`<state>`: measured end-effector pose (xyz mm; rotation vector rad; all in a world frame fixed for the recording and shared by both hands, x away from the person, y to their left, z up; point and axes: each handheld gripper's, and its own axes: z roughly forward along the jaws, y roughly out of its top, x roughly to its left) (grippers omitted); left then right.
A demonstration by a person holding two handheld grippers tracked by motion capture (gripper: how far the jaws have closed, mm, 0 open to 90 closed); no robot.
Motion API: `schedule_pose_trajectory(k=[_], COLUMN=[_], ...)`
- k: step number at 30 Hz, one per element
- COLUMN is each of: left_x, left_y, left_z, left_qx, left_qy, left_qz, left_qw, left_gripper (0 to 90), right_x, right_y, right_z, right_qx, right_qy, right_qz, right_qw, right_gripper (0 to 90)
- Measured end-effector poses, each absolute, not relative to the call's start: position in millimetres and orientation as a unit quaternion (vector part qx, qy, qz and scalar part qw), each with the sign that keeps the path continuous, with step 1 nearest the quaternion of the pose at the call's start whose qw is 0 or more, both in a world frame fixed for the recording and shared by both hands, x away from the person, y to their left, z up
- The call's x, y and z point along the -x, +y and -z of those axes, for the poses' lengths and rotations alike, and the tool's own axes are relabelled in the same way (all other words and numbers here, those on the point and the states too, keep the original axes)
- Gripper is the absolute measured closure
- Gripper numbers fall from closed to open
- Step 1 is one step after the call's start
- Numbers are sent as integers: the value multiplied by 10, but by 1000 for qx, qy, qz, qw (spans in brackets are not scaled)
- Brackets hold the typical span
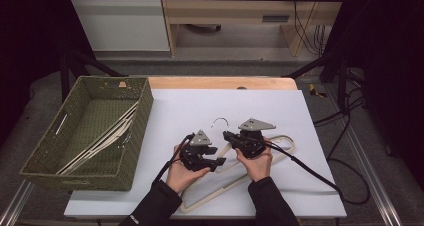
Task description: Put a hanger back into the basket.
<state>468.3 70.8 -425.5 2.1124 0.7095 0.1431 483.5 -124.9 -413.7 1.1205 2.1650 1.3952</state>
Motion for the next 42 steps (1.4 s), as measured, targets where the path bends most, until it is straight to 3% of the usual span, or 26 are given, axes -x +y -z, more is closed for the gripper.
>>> schedule_pose_trajectory(k=[6, 16, 19, 23, 28, 36, 42], left_x=[-4706, -4615, -4549, -4523, -4470, -4424, -4386], left_y=[636, 732, 747, 807, 856, 1038, 1197], left_z=[4280, 4185, 4128, 4082, 4016, 3860, 3723], left_qx=[-849, -831, -836, -835, -837, -824, -812], left_qy=[286, 300, 294, 291, 286, 286, 291], left_qz=[-19, -12, -46, -57, -87, -112, -130], left_qw=[444, 468, 462, 464, 459, 476, 489], left_gripper=[773, 856, 862, 862, 862, 862, 862], right_x=[-4764, -4624, -4555, -4446, -4317, -4207, -4234], right_y=[-1281, -1353, -1388, -1445, -1528, -1761, -1946], right_z=[4083, 3939, 3876, 3800, 3756, 3775, 3847], right_qx=[-376, -350, -341, -320, -307, -325, -354], right_qy=[763, 758, 753, 752, 753, 749, 737], right_qz=[-497, -526, -542, -556, -556, -549, -545], right_qw=[172, 162, 152, 153, 169, 179, 185], right_gripper=[895, 869, 820, 716, 495, 219, 107])
